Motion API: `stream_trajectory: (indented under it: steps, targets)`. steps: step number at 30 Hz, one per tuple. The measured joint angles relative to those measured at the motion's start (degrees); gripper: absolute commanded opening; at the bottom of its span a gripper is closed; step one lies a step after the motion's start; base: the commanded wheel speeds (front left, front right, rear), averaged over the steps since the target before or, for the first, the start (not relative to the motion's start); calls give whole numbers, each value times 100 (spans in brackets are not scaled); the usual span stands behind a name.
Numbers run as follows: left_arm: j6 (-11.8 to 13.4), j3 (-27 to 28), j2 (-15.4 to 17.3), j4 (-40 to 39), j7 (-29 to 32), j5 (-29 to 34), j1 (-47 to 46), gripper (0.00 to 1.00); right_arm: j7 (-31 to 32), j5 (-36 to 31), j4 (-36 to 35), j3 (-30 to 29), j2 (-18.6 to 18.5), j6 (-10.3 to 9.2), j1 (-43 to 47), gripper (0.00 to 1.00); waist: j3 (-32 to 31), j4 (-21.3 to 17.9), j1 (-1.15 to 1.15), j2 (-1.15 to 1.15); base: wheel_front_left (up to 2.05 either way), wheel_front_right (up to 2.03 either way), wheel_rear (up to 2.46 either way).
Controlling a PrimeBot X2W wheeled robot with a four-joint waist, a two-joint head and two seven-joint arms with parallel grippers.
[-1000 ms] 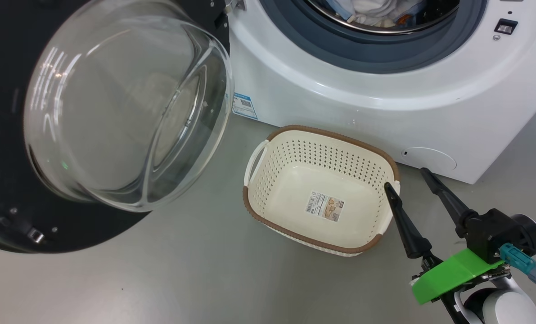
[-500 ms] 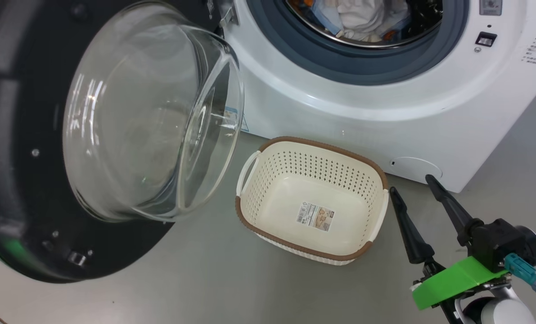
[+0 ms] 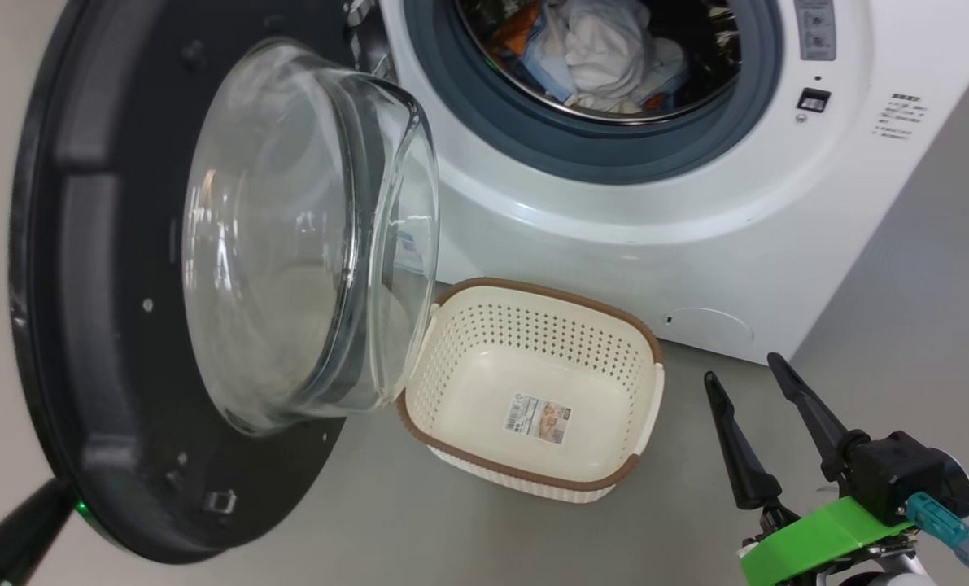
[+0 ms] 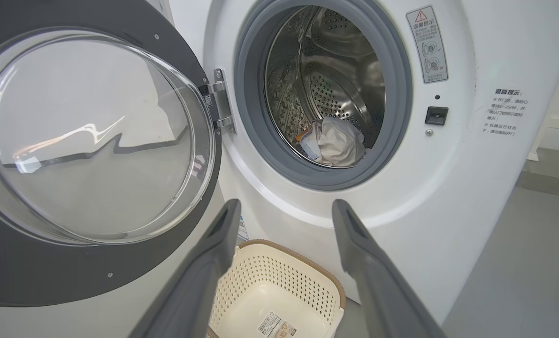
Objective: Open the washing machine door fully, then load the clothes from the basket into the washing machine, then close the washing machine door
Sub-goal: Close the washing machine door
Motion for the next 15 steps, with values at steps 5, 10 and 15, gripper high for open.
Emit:
stream_trajectory:
  steps: [5, 10, 15]
  targets:
    - [1, -203, -62, -382, 123, 8, 178, 0, -45, 9, 16, 18, 33, 0, 65, 100, -113, -242, 0, 0, 0, 0, 0]
    - [23, -309, -122, -506, 119, 24, 178, 0, -96, 21, 18, 36, 49, 0, 64, 100, -156, -481, 0, 0, 0, 0, 0]
    - [135, -480, -235, -766, 114, 112, 180, 0, -165, 32, 65, 42, 56, 0, 63, 100, -156, -773, 0, 0, 0, 0, 0]
